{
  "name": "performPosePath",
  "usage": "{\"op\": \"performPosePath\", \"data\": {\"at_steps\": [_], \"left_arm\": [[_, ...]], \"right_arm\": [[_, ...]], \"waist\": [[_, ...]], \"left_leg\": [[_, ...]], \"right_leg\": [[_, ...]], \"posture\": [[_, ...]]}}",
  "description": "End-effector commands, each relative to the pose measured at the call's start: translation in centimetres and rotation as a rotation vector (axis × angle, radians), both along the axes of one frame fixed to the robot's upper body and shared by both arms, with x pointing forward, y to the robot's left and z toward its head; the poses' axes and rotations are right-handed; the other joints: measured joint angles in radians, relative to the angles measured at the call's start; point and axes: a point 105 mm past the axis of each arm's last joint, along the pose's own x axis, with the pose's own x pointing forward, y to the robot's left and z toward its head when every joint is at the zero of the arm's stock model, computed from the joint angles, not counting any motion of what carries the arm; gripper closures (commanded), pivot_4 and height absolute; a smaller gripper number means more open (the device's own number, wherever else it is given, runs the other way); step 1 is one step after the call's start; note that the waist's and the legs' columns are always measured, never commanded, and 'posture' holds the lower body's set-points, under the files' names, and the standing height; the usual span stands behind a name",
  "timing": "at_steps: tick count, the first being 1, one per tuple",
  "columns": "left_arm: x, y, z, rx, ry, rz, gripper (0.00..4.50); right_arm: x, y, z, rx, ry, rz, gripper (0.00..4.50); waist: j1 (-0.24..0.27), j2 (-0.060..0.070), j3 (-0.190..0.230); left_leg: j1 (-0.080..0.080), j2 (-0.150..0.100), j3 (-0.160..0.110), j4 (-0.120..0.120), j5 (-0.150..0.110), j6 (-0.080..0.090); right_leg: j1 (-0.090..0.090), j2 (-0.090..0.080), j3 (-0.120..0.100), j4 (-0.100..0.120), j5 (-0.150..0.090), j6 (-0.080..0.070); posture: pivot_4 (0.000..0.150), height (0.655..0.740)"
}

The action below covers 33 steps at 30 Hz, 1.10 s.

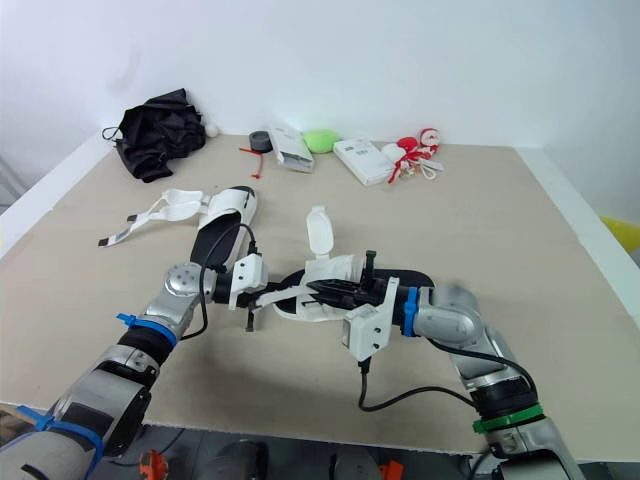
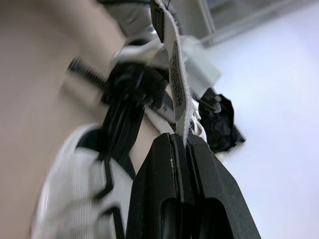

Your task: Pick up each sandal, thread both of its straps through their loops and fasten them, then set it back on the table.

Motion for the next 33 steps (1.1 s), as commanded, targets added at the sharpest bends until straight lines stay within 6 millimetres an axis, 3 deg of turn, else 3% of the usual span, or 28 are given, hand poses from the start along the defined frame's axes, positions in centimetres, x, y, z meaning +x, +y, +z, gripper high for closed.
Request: {"op": "performPosePath", "data": {"at_steps": [1, 3, 5, 8, 9, 11, 17, 20, 21, 24, 29, 31, 33], "left_arm": [[-4.1, 3.3, -9.4, 0.305, 0.331, 0.015, 4.50], [-4.0, 3.2, -9.4, 0.304, 0.329, 0.016, 4.50], [-4.0, 3.3, -9.3, 0.305, 0.328, 0.018, 4.50], [-4.0, 3.4, -9.3, 0.307, 0.329, 0.019, 4.50], [-4.0, 3.5, -9.3, 0.309, 0.330, 0.019, 4.50], [-4.0, 3.6, -9.3, 0.313, 0.331, 0.019, 4.50], [-3.8, 3.5, -9.2, 0.317, 0.332, 0.016, 4.50], [-3.8, 3.4, -9.2, 0.314, 0.334, 0.014, 4.50], [-3.8, 3.3, -9.2, 0.313, 0.335, 0.014, 4.50], [-3.9, 3.3, -9.3, 0.312, 0.337, 0.010, 4.50], [-3.7, 3.2, -9.1, 0.311, 0.334, 0.008, 4.50], [-3.6, 3.2, -9.0, 0.310, 0.329, 0.010, 4.50], [-3.6, 3.2, -9.0, 0.308, 0.330, 0.011, 4.50]], "right_arm": [[0.5, -0.5, 0.3, -0.074, -0.193, 0.091, 3.94], [0.6, -0.7, 0.3, -0.091, -0.192, 0.108, 3.74], [0.6, -0.9, 0.4, -0.095, -0.201, 0.123, 2.72], [0.3, -1.6, 0.7, -0.107, -0.251, 0.150, 1.90], [0.2, -2.0, 0.8, -0.119, -0.273, 0.151, 1.19], [0.2, -3.0, 0.8, -0.158, -0.290, 0.139, 0.87], [0.4, -7.9, 0.7, -0.245, -0.152, -0.016, 0.87], [0.8, -9.4, 2.5, -0.066, 0.113, -0.199, 0.87], [0.3, -9.4, 3.1, 0.044, 0.274, -0.238, 0.87], [-2.3, -7.3, 4.0, 0.280, 0.691, -0.203, 0.87], [-6.2, -4.5, 3.0, 0.381, 1.274, -0.194, 0.87], [-7.8, -3.3, 1.9, 0.396, 1.497, -0.226, 0.87], [-8.0, -2.8, -0.1, 0.397, 1.622, -0.351, 0.87]], "waist": [[0.000, 0.000, 0.000], [0.000, 0.000, 0.001], [0.000, 0.000, 0.001], [0.000, -0.001, 0.001], [0.000, -0.001, 0.001], [0.000, 0.000, 0.001], [0.001, 0.001, 0.002], [0.000, 0.002, 0.002], [0.000, 0.001, 0.002], [0.001, 0.003, 0.003], [0.000, 0.005, 0.003], [0.000, 0.007, 0.004], [0.000, 0.006, 0.003]], "left_leg": [[0.001, 0.000, 0.000, 0.000, 0.000, 0.001], [0.003, 0.000, 0.000, 0.000, 0.001, 0.001], [0.007, 0.000, 0.000, 0.000, 0.001, 0.001], [0.007, 0.000, 0.000, 0.000, 0.001, 0.001], [0.007, 0.000, 0.000, 0.000, 0.001, 0.001], [0.007, 0.000, 0.000, 0.000, 0.001, 0.001], [0.008, 0.000, 0.000, 0.000, 0.001, 0.001], [0.009, 0.000, 0.002, -0.001, 0.001, 0.001], [0.010, 0.000, 0.002, -0.001, 0.001, 0.001], [0.010, 0.001, 0.001, -0.001, 0.001, 0.001], [0.010, 0.002, 0.002, -0.001, -0.001, -0.001], [0.009, 0.005, 0.001, -0.002, -0.003, -0.005], [0.004, 0.009, 0.005, -0.003, -0.005, -0.005]], "right_leg": [[0.001, 0.000, 0.000, 0.000, 0.000, 0.000], [0.003, 0.000, 0.000, 0.000, 0.000, -0.001], [0.008, -0.001, 0.001, 0.000, -0.001, -0.002], [0.008, -0.004, 0.000, 0.000, -0.001, -0.003], [0.008, -0.005, 0.000, 0.000, -0.001, -0.003], [0.008, -0.005, 0.001, 0.000, -0.002, -0.003], [0.009, -0.006, 0.001, 0.000, -0.002, -0.004], [0.011, -0.008, 0.000, 0.000, -0.004, -0.005], [0.012, -0.008, 0.000, 0.000, -0.004, -0.005], [0.013, -0.008, -0.001, 0.000, -0.004, -0.005], [0.014, -0.011, -0.005, 0.000, -0.006, -0.005], [0.014, -0.023, -0.024, -0.007, -0.007, -0.006], [0.014, -0.044, -0.051, -0.015, -0.007, -0.006]], "posture": [[0.150, 0.7400], [0.150, 0.7400], [0.150, 0.7400], [0.150, 0.7400], [0.150, 0.7400], [0.150, 0.7400], [0.150, 0.7400], [0.150, 0.7400], [0.150, 0.7400], [0.150, 0.7400], [0.150, 0.7400], [0.150, 0.7400], [0.150, 0.7400]]}}
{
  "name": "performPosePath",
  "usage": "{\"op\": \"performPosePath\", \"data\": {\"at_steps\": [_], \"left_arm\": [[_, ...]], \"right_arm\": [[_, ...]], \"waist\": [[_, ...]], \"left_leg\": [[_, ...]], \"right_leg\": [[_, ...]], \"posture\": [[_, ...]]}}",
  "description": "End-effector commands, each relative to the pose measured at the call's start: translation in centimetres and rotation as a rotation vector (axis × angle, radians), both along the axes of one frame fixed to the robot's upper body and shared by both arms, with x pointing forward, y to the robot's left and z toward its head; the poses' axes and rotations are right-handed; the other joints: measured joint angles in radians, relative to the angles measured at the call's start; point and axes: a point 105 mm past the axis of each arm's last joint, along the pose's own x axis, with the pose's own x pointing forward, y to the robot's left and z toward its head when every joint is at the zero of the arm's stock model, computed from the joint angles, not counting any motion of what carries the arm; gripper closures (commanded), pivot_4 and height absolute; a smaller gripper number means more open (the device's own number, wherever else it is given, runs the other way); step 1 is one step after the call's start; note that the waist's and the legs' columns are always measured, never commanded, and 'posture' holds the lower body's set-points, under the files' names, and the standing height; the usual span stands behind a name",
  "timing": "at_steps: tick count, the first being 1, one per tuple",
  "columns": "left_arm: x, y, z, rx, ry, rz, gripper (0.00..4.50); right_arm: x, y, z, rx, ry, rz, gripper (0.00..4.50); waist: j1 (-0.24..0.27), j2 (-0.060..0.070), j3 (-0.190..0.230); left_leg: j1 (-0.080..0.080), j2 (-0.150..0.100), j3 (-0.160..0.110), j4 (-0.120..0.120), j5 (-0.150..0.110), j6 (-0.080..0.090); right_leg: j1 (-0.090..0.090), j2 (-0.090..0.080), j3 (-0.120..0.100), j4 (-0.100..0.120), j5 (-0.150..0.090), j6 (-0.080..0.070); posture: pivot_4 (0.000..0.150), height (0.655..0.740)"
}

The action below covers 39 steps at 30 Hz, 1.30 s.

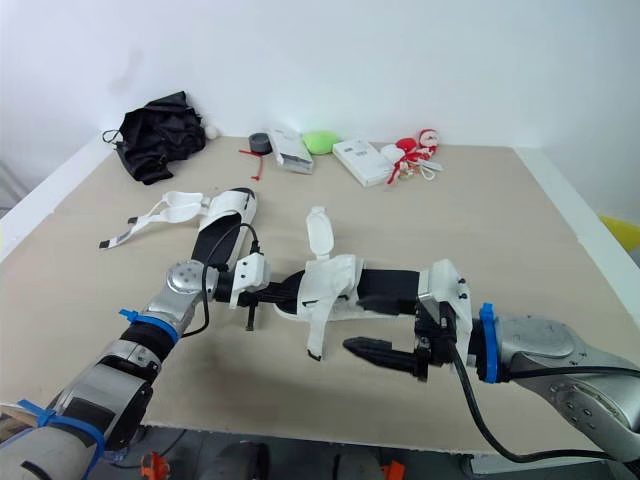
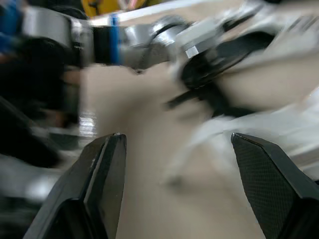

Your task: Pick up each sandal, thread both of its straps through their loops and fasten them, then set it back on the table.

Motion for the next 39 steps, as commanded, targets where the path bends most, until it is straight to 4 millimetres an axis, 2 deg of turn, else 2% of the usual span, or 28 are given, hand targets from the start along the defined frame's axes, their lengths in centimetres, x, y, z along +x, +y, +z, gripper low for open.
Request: {"op": "performPosePath", "data": {"at_steps": [1, 4, 6, 10, 13, 20, 23, 26, 28, 29, 30, 32, 39], "left_arm": [[-3.9, 3.3, -9.0, 0.289, 0.312, 0.027, 4.50], [-4.1, 3.4, -9.2, 0.290, 0.316, 0.025, 4.50], [-4.2, 3.4, -9.3, 0.290, 0.318, 0.023, 4.50], [-4.3, 3.3, -9.3, 0.289, 0.319, 0.022, 4.50], [-4.3, 3.2, -9.3, 0.287, 0.320, 0.022, 4.50], [-4.3, 3.2, -9.4, 0.285, 0.320, 0.023, 4.50], [-4.4, 3.3, -9.4, 0.286, 0.321, 0.021, 4.50], [-4.3, 3.3, -9.3, 0.287, 0.319, 0.024, 4.50], [-4.3, 3.3, -9.3, 0.288, 0.318, 0.025, 4.50], [-4.2, 3.3, -9.3, 0.287, 0.318, 0.025, 4.50], [-4.2, 3.3, -9.3, 0.287, 0.318, 0.025, 4.50], [-4.2, 3.3, -9.2, 0.286, 0.317, 0.025, 4.50], [-4.3, 3.0, -9.3, 0.277, 0.319, 0.023, 4.50]], "right_arm": [[-0.8, 1.5, -2.0, -0.030, 0.239, -0.082, 0.87], [-0.8, 2.4, -3.8, -0.078, 0.333, -0.116, 0.87], [0.0, 2.8, -4.7, -0.102, 0.364, -0.161, 0.87], [1.6, 3.5, -5.8, -0.110, 0.424, -0.227, 0.87], [2.6, 4.1, -6.0, -0.115, 0.423, -0.246, 0.87], [2.8, 5.2, -5.9, -0.097, 0.440, -0.229, 0.87], [3.1, 5.3, -5.8, -0.082, 0.426, -0.238, 1.58], [3.0, 5.3, -5.5, -0.072, 0.421, -0.225, 2.84], [2.8, 5.2, -5.4, -0.068, 0.423, -0.211, 3.48], [2.7, 5.2, -5.2, -0.064, 0.425, -0.204, 4.01], [2.7, 5.1, -5.1, -0.062, 0.426, -0.197, 4.25], [2.5, 5.0, -4.8, -0.053, 0.431, -0.181, 4.46], [2.2, 4.3, -3.5, -0.001, 0.479, -0.133, 4.46]], "waist": [[0.000, -0.003, -0.001], [0.001, -0.002, -0.001], [0.002, -0.002, -0.001], [0.004, -0.002, -0.002], [0.007, -0.002, -0.002], [0.026, -0.001, -0.003], [0.026, -0.001, -0.003], [0.026, -0.001, -0.003], [0.026, -0.001, -0.003], [0.026, -0.001, -0.003], [0.026, -0.001, -0.003], [0.026, -0.001, -0.003], [0.026, -0.001, -0.002]], "left_leg": [[0.000, 0.001, 0.003, 0.000, -0.001, 0.000], [-0.001, 0.002, 0.005, -0.001, -0.003, 0.000], [0.001, 0.004, 0.007, -0.002, -0.003, 0.001], [0.002, 0.007, 0.008, -0.003, -0.003, 0.001], [0.001, 0.008, 0.009, -0.003, -0.003, 0.001], [0.001, 0.011, 0.008, -0.003, -0.003, 0.001], [0.001, 0.011, 0.008, -0.003, -0.003, 0.001], [0.001, 0.011, 0.008, -0.003, -0.003, 0.000], [0.001, 0.011, 0.008, -0.002, -0.004, 0.000], [0.001, 0.011, 0.008, -0.003, -0.004, 0.000], [0.001, 0.011, 0.008, -0.003, -0.004, 0.000], [0.001, 0.011, 0.008, -0.003, -0.004, 0.000], [0.001, 0.011, 0.008, -0.003, -0.004, 0.000]], "right_leg": [[0.000, -0.006, -0.006, -0.001, 0.000, 0.000], [0.000, -0.011, -0.013, -0.004, 0.000, 0.000], [-0.001, -0.021, -0.027, -0.006, 0.002, 0.003], [-0.001, -0.023, -0.037, -0.010, 0.004, 0.007], [-0.001, -0.025, -0.041, -0.010, 0.008, 0.011], [-0.001, -0.026, -0.051, -0.010, 0.012, 0.014], [-0.002, -0.025, -0.053, -0.010, 0.012, 0.014], [-0.002, -0.025, -0.053, -0.010, 0.012, 0.014], [-0.002, -0.026, -0.053, -0.011, 0.012, 0.014], [-0.002, -0.026, -0.053, -0.011, 0.012, 0.014], [-0.002, -0.026, -0.053, -0.011, 0.012, 0.014], [-0.002, -0.026, -0.053, -0.011, 0.012, 0.014], [-0.002, -0.026, -0.053, -0.011, 0.012, 0.014]], "posture": [[0.150, 0.7400], [0.150, 0.7400], [0.150, 0.7400], [0.150, 0.7400], [0.150, 0.7400], [0.150, 0.7400], [0.150, 0.7400], [0.150, 0.7400], [0.150, 0.7400], [0.150, 0.7400], [0.150, 0.7400], [0.150, 0.7400], [0.150, 0.7400]]}}
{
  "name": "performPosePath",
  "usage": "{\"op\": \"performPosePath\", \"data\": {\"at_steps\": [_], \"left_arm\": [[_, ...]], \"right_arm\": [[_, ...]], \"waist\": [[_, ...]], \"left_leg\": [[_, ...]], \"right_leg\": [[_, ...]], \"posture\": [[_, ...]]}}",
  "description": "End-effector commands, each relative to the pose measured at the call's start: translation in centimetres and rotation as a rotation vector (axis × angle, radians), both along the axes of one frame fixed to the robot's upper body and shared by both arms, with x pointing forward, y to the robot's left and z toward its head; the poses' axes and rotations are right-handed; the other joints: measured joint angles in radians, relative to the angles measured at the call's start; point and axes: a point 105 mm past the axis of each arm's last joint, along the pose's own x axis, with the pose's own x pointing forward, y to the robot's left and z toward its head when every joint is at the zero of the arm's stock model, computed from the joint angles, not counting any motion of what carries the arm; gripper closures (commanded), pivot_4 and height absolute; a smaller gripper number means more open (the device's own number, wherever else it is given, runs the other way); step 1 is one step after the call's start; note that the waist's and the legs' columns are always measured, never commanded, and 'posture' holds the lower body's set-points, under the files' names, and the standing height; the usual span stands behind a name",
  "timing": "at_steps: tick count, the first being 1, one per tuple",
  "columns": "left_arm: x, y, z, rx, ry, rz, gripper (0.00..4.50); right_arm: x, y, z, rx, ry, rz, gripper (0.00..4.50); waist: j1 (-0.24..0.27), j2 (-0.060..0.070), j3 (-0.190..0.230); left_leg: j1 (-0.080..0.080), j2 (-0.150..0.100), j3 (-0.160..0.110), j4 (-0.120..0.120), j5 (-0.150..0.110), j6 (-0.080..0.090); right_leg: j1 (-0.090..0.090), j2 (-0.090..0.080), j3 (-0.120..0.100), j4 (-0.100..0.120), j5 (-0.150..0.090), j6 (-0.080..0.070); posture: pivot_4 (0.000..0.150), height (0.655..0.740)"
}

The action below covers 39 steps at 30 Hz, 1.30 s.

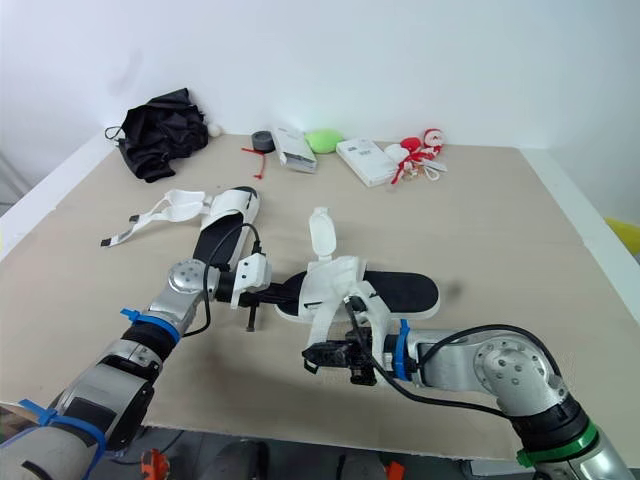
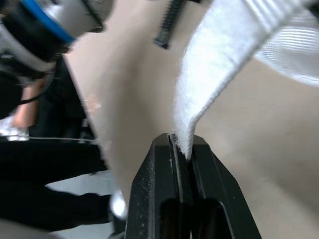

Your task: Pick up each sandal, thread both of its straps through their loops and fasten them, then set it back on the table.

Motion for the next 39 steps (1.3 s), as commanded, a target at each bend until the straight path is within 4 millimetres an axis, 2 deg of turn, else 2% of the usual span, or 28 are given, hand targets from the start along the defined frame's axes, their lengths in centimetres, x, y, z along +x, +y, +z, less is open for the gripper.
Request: {"op": "performPosePath", "data": {"at_steps": [1, 3, 6, 9, 10, 13, 15, 20, 23, 27, 39], "left_arm": [[-4.2, 3.3, -9.4, 0.284, 0.318, 0.034, 4.50], [-4.2, 3.3, -9.4, 0.285, 0.319, 0.034, 4.50], [-4.2, 3.3, -9.4, 0.287, 0.320, 0.035, 4.50], [-4.2, 3.4, -9.4, 0.291, 0.320, 0.033, 4.50], [-4.2, 3.4, -9.4, 0.291, 0.320, 0.032, 4.50], [-4.1, 3.2, -9.3, 0.290, 0.317, 0.031, 4.50], [-4.1, 3.0, -9.3, 0.287, 0.315, 0.029, 4.50], [-4.2, 2.8, -9.4, 0.282, 0.318, 0.026, 4.50], [-4.4, 2.8, -9.6, 0.282, 0.320, 0.024, 4.50], [-4.5, 2.9, -9.6, 0.279, 0.322, 0.029, 4.50], [-4.9, 3.3, -10.0, 0.276, 0.332, 0.044, 4.50]], "right_arm": [[0.1, -0.4, 1.6, 0.063, -0.002, 0.015, 4.46], [0.0, -0.5, 2.0, 0.082, 0.010, 0.029, 4.46], [-0.3, -0.8, 4.6, 0.151, 0.015, 0.110, 4.46], [2.2, -2.4, 7.4, 0.133, -0.036, 0.096, 4.46], [2.9, -2.8, 7.9, 0.118, -0.041, 0.090, 4.46], [5.1, -3.9, 8.8, 0.064, -0.037, 0.068, 4.46], [7.2, -4.6, 9.4, 0.021, -0.041, 0.030, 4.46], [10.1, -4.3, 8.6, -0.066, -0.019, 0.025, 4.46], [10.7, -3.5, 8.6, -0.079, -0.010, 0.071, 4.46], [10.7, -3.1, 8.1, -0.098, 0.015, 0.121, 4.46], [9.5, -3.8, 5.3, -0.171, 0.113, 0.185, 4.46]], "waist": [[0.000, 0.000, 0.000], [0.000, 0.000, 0.000], [0.000, 0.002, 0.001], [0.000, 0.006, 0.003], [0.001, 0.007, 0.004], [0.002, 0.000, 0.000], [0.002, 0.007, 0.001], [0.006, 0.008, -0.001], [0.007, 0.010, -0.001], [0.007, 0.010, -0.001], [0.007, 0.010, -0.002]], "left_leg": [[0.000, 0.000, 0.000, 0.000, 0.000, 0.000], [0.000, 0.000, 0.000, 0.000, -0.001, 0.000], [0.000, 0.000, 0.000, 0.000, -0.001, 0.000], [0.000, 0.000, 0.001, 0.000, -0.001, 0.000], [0.000, 0.000, 0.001, 0.000, -0.001, 0.000], [-0.003, 0.000, 0.002, 0.000, -0.001, 0.001], [-0.003, -0.001, 0.003, 0.000, -0.001, 0.001], [-0.006, -0.002, 0.010, 0.001, -0.002, 0.002], [-0.008, -0.003, 0.010, 0.002, -0.001, 0.002], [-0.015, -0.004, 0.010, 0.005, -0.001, 0.003], [-0.014, -0.004, 0.010, 0.006, -0.001, 0.002]], "right_leg": [[0.000, 0.000, 0.000, 0.000, 0.000, 0.000], [0.000, -0.001, 0.000, -0.001, 0.000, 0.000], [0.000, -0.003, -0.001, -0.001, 0.000, 0.000], [-0.001, -0.004, -0.003, -0.004, 0.000, 0.000], [-0.001, -0.004, -0.004, -0.004, 0.000, 0.000], [-0.004, -0.005, -0.008, -0.006, 0.000, 0.001], [-0.005, -0.005, -0.009, -0.006, 0.003, 0.003], [-0.007, -0.006, -0.010, -0.006, 0.010, 0.007], [-0.008, -0.006, -0.011, -0.006, 0.012, 0.007], [-0.012, -0.006, -0.011, -0.006, 0.019, 0.009], [-0.013, -0.005, -0.012, -0.005, 0.021, 0.009]], "posture": [[0.150, 0.7400], [0.150, 0.7400], [0.150, 0.7400], [0.150, 0.7400], [0.150, 0.7400], [0.150, 0.7400], [0.150, 0.7400], [0.150, 0.7400], [0.150, 0.7400], [0.150, 0.7400], [0.150, 0.7400]]}}
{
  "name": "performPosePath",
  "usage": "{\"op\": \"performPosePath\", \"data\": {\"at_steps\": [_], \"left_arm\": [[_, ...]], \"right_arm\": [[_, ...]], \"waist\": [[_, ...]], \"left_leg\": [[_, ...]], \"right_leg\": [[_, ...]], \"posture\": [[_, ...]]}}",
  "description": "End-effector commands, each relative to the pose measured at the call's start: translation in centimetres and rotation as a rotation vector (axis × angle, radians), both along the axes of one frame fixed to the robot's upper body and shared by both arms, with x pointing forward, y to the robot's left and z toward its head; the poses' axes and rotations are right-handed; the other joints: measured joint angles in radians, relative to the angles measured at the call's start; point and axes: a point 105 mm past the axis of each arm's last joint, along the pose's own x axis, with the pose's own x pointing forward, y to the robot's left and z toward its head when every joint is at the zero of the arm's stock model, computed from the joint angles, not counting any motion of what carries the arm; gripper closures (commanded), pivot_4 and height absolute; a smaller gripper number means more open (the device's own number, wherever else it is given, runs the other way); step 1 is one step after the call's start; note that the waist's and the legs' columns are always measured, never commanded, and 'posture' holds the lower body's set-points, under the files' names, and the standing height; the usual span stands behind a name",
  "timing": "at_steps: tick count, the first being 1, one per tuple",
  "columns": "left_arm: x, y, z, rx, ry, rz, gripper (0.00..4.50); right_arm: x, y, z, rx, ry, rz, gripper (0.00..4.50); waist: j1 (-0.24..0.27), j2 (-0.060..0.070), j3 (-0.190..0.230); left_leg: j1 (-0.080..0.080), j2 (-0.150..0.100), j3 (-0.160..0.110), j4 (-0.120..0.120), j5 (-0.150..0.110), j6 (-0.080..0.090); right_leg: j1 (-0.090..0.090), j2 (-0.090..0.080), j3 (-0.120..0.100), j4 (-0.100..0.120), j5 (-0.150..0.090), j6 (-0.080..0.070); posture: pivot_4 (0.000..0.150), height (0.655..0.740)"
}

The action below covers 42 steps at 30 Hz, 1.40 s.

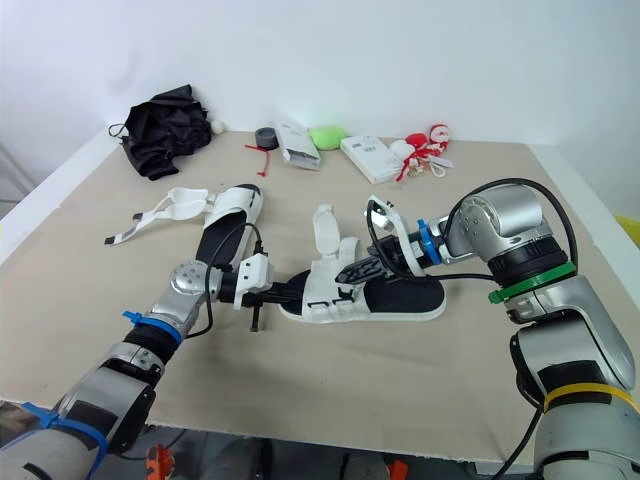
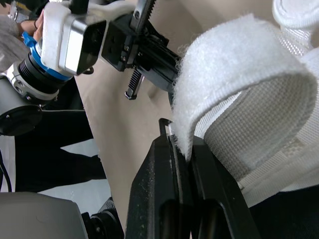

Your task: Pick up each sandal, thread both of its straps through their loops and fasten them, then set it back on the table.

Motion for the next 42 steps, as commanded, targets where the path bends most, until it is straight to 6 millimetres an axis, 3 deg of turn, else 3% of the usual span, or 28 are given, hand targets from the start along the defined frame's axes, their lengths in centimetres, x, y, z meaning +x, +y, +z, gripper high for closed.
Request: {"op": "performPosePath", "data": {"at_steps": [1, 13, 22, 31, 42], "left_arm": [[-4.7, 3.8, -10.2, 0.302, 0.353, 0.038, 4.50], [-4.7, 3.6, -10.3, 0.304, 0.356, 0.033, 4.50], [-5.0, 3.7, -10.5, 0.306, 0.361, 0.033, 4.50], [-4.9, 3.8, -10.5, 0.307, 0.360, 0.036, 4.50], [-5.1, 3.9, -10.6, 0.305, 0.368, 0.037, 4.50]], "right_arm": [[-0.4, 0.0, -0.2, -0.011, 0.010, 0.020, 4.46], [0.1, 0.3, -1.3, -0.067, 0.031, 0.038, 4.46], [-0.8, 1.4, 1.8, 0.076, 0.082, 0.106, 4.46], [-0.5, 1.3, 1.3, 0.067, 0.122, 0.065, 4.46], [0.4, 1.3, 2.6, 0.094, 0.112, 0.028, 4.46]], "waist": [[0.000, 0.000, 0.000], [0.000, 0.000, -0.005], [0.000, 0.003, -0.007], [0.000, 0.003, -0.007], [0.000, 0.004, -0.008]], "left_leg": [[0.000, 0.000, 0.000, 0.000, 0.000, 0.000], [0.000, -0.002, 0.000, 0.000, 0.000, 0.000], [0.000, -0.002, -0.001, 0.000, 0.000, 0.000], [0.000, -0.002, -0.003, 0.000, 0.000, 0.000], [0.000, -0.002, -0.005, 0.000, 0.000, 0.000]], "right_leg": [[0.000, 0.000, 0.000, 0.000, 0.000, 0.000], [0.001, 0.000, -0.002, 0.000, 0.000, 0.000], [0.001, 0.000, -0.004, 0.001, 0.001, 0.001], [0.001, 0.000, -0.005, 0.001, 0.001, 0.001], [0.001, 0.001, -0.006, 0.002, 0.003, 0.002]], "posture": [[0.150, 0.7400], [0.150, 0.7400], [0.150, 0.7400], [0.150, 0.7400], [0.150, 0.7400]]}}
